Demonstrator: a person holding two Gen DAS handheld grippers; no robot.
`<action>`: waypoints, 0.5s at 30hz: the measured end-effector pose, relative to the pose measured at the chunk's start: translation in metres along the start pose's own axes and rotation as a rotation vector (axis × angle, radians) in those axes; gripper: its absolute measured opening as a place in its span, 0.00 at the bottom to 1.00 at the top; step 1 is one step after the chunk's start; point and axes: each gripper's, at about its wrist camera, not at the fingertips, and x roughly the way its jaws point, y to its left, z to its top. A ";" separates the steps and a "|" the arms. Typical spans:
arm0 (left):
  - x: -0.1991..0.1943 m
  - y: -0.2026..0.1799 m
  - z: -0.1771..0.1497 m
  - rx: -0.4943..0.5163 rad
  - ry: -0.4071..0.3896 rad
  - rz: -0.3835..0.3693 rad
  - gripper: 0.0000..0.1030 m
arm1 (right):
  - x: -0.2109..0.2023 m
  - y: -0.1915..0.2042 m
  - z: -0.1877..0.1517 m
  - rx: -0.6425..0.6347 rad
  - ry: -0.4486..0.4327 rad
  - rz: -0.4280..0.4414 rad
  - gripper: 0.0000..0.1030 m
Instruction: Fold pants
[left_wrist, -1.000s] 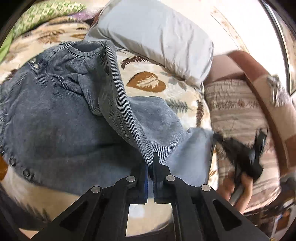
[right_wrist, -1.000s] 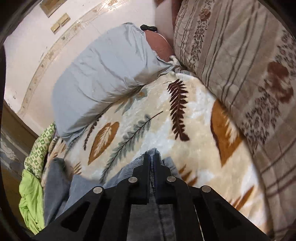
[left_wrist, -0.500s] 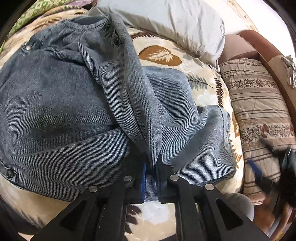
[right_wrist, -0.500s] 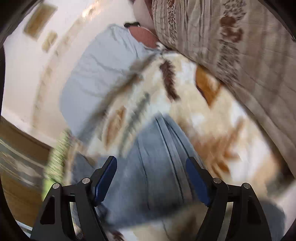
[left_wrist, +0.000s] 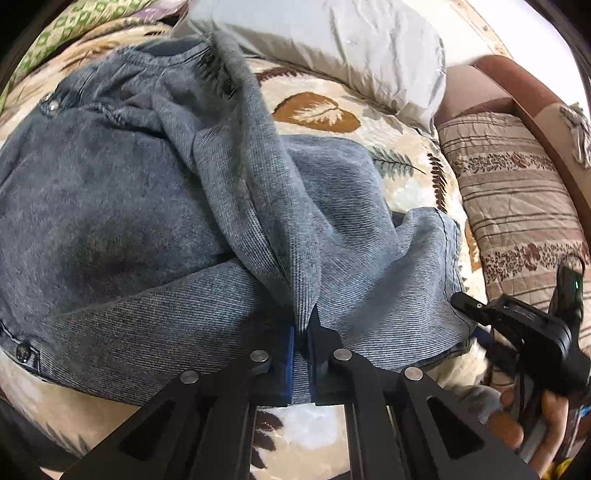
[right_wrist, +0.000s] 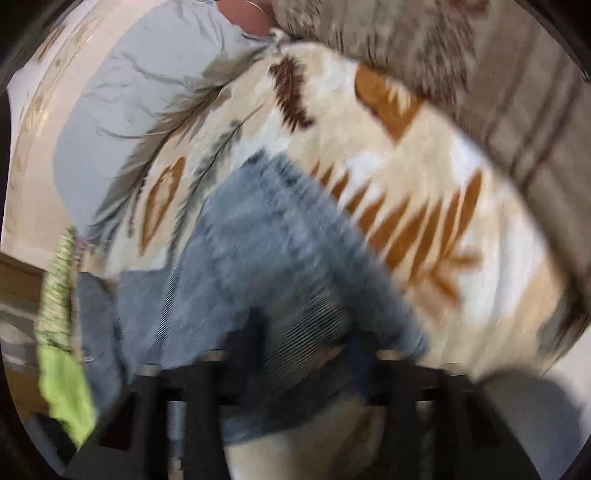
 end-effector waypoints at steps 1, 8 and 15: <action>-0.003 -0.004 -0.002 0.011 -0.004 -0.002 0.02 | -0.004 -0.005 0.003 0.020 -0.014 0.020 0.11; -0.020 -0.033 -0.018 0.078 -0.057 -0.023 0.03 | -0.060 0.000 -0.004 -0.091 -0.224 -0.062 0.08; 0.012 -0.018 -0.022 0.030 0.090 -0.019 0.11 | -0.013 0.011 0.003 -0.158 -0.087 -0.284 0.50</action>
